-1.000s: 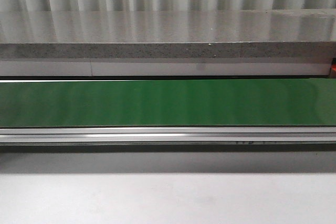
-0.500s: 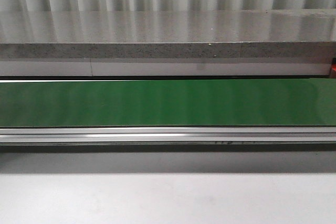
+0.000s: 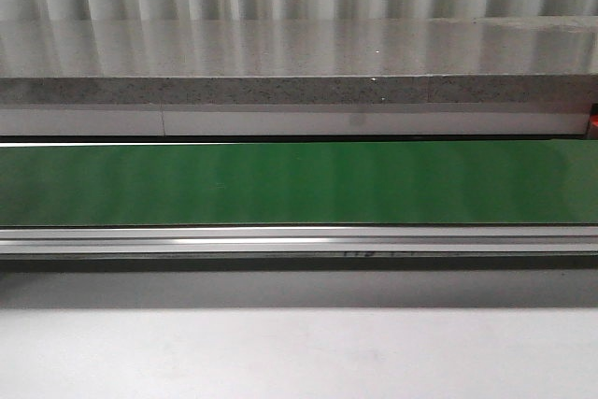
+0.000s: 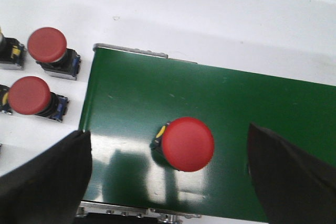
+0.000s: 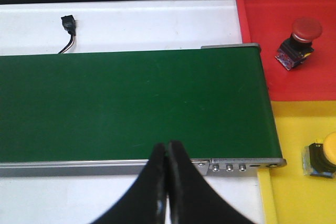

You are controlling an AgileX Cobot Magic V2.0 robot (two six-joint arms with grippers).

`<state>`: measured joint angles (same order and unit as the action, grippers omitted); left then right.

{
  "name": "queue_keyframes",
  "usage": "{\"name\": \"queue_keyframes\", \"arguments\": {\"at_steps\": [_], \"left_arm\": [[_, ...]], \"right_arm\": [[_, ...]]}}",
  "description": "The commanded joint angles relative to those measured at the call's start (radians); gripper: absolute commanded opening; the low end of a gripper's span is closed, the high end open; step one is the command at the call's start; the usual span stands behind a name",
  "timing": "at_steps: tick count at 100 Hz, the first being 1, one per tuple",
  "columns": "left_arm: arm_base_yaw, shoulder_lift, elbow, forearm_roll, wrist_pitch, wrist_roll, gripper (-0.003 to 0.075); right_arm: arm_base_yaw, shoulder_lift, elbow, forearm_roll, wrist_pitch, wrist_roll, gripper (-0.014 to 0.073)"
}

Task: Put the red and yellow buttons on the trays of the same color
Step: 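Set the red button on the belt's near end and release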

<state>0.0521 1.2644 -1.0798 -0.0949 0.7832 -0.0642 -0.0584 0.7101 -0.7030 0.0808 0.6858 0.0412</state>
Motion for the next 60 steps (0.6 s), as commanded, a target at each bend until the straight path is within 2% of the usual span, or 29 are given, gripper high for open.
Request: {"name": "queue_keyframes", "arguments": {"at_steps": [1, 22, 60], "left_arm": [[0.035, -0.046, -0.036, 0.01, -0.032, 0.002, 0.0577], [0.176, -0.048, -0.003, 0.01, -0.022, -0.021, 0.0577], [0.424, 0.025, 0.169, 0.012, -0.146, -0.031, 0.0577]], "right_arm": [[0.001, -0.004, -0.025, -0.001, -0.064, -0.012, -0.0067], [0.001, -0.004, -0.025, -0.001, -0.064, -0.012, -0.0067], [0.001, -0.004, -0.025, -0.001, -0.064, -0.012, -0.0067]]}}
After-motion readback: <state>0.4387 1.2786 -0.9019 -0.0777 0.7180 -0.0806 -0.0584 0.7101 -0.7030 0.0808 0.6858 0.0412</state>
